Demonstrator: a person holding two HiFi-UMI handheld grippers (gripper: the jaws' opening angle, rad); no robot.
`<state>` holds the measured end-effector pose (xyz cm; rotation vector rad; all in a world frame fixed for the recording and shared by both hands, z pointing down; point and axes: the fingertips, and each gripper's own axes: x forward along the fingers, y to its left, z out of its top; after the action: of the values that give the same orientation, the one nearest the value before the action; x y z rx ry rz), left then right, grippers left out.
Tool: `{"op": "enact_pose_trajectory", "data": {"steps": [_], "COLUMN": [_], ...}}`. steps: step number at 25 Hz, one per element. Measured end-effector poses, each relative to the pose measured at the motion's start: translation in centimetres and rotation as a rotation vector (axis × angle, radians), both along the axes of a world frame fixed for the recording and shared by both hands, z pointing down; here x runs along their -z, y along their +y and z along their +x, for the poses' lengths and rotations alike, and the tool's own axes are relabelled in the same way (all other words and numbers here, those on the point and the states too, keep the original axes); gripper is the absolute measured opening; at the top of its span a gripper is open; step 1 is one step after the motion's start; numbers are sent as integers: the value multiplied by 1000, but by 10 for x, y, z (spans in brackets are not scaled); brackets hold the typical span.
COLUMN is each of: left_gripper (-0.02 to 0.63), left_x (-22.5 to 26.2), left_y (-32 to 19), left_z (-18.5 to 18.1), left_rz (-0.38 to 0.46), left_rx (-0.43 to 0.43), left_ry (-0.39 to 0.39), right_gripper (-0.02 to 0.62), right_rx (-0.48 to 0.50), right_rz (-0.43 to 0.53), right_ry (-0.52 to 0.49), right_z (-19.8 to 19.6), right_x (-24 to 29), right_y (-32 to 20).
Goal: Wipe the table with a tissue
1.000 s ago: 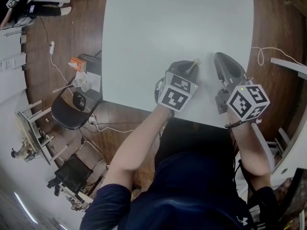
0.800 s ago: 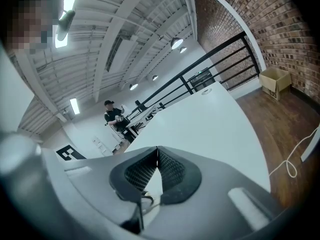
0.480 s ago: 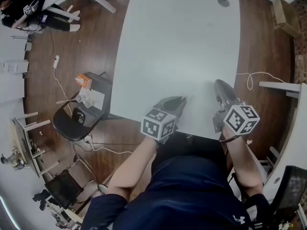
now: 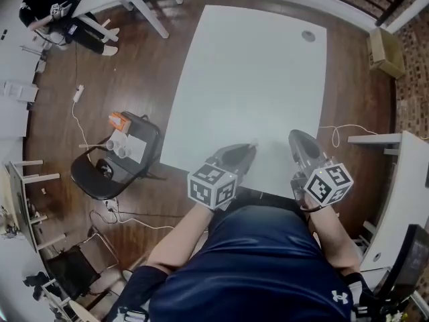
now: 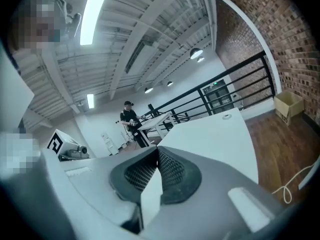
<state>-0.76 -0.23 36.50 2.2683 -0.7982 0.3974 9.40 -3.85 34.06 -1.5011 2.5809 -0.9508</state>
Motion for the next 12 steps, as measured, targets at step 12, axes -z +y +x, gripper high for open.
{"op": "enact_pose_trajectory", "data": {"steps": [12], "left_gripper": [34], "left_x": [12], "left_y": [-3], "left_z": [-11], "left_rz": [31], "left_rx": [13], "left_ry": [41], "right_gripper": [11], "right_rx": [29], "right_rz": [56], "right_ry": [81], "right_z": [-15], "right_x": [23], "right_y": [-2]}}
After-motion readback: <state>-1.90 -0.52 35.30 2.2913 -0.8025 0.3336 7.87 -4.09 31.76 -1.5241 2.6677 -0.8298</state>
